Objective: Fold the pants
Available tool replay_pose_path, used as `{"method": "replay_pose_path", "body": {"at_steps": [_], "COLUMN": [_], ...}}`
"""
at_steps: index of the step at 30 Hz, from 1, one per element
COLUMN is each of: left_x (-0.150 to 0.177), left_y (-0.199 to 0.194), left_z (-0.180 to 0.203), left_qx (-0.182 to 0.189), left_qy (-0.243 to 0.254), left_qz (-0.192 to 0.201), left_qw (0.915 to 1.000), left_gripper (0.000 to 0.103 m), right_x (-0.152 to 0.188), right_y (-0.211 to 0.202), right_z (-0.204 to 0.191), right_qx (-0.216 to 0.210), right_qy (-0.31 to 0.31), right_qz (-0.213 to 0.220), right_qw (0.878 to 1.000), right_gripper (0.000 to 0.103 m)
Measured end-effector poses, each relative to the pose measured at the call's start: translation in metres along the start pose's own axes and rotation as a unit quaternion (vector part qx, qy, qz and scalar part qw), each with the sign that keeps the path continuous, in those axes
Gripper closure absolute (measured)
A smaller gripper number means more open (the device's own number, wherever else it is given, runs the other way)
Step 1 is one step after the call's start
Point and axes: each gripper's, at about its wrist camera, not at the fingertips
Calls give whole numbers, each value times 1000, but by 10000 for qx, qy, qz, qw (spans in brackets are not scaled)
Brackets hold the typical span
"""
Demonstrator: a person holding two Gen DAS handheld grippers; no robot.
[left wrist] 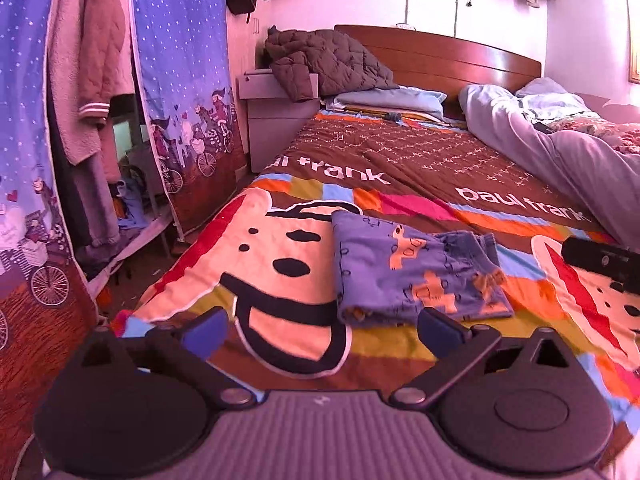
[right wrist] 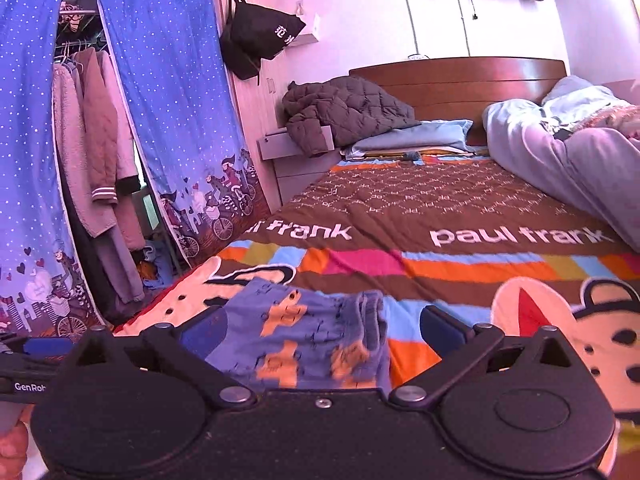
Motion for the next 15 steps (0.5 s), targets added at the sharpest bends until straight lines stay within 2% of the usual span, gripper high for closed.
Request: {"method": "replay_pose_path", "body": {"at_steps": [8, 15], "left_x": [23, 29], "left_y": [-19, -18], "left_z": [4, 1], "left_qx": [-82, -73], "left_qy": [222, 168], "left_qz": [87, -2], "left_qw": [9997, 9998], "left_gripper": [0, 0], "right_x": [39, 51], "right_y": [-27, -27], "right_z": [-6, -2], "right_qx": [67, 82], "right_qy": [220, 434], "right_qz": [-270, -426], "right_qw": [9994, 9981], "right_gripper": [1, 1]}}
Point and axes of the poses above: each gripper's, at about its wrist camera, not at the fingertips, and y roughly the way its jaws point, z to its right, x to its underside, and after that the axes turned 3 degrees about -y, right-handed
